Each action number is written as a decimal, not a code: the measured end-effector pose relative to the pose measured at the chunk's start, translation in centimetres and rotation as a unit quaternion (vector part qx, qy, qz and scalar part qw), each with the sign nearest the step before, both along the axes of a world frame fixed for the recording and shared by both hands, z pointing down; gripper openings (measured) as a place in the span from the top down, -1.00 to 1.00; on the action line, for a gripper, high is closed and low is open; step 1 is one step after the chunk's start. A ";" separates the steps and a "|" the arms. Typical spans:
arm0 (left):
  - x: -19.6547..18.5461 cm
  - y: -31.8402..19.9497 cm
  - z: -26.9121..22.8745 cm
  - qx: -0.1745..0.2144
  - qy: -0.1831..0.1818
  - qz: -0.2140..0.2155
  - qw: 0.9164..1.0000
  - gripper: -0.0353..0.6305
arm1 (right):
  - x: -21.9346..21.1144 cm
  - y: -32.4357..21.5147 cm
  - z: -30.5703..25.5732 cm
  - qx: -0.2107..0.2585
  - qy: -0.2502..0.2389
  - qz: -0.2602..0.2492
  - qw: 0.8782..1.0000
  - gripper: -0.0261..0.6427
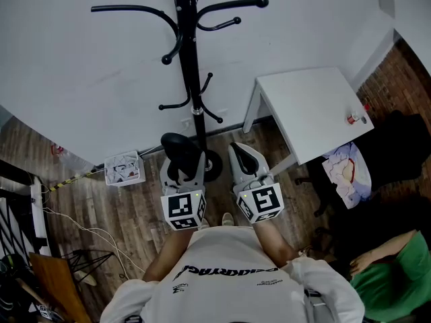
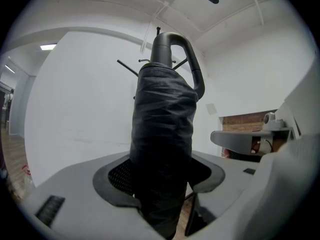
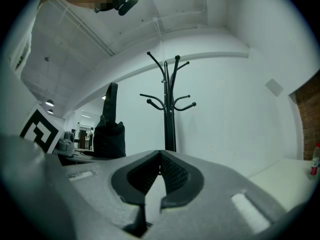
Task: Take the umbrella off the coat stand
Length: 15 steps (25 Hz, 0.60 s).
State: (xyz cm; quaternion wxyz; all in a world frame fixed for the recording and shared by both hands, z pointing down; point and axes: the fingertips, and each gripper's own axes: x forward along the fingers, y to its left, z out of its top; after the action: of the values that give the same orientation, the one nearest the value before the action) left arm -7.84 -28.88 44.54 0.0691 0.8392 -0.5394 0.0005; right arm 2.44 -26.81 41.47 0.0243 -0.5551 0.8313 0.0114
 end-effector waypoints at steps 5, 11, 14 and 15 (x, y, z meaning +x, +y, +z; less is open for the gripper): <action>0.2 0.2 0.5 -0.005 -0.002 0.002 1.000 0.10 | 0.0 0.0 0.2 -0.002 0.005 0.000 1.000 0.93; 0.1 0.2 0.6 -0.004 -0.004 0.004 1.000 0.10 | -0.3 0.0 0.3 -0.001 0.010 -0.002 1.000 0.93; -0.1 0.2 0.6 -0.004 -0.006 0.002 1.000 0.10 | -0.3 0.0 0.3 -0.002 0.012 -0.001 1.000 0.93; -0.2 0.2 0.7 -0.003 -0.006 0.001 1.000 0.10 | -0.4 0.0 0.3 -0.002 0.012 -0.001 1.000 0.93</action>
State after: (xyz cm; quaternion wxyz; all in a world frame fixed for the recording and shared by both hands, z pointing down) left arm -8.07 -28.68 45.19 0.0686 0.8396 -0.5388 0.0073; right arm 2.07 -26.84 41.81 0.0128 -0.5539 0.8323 0.0162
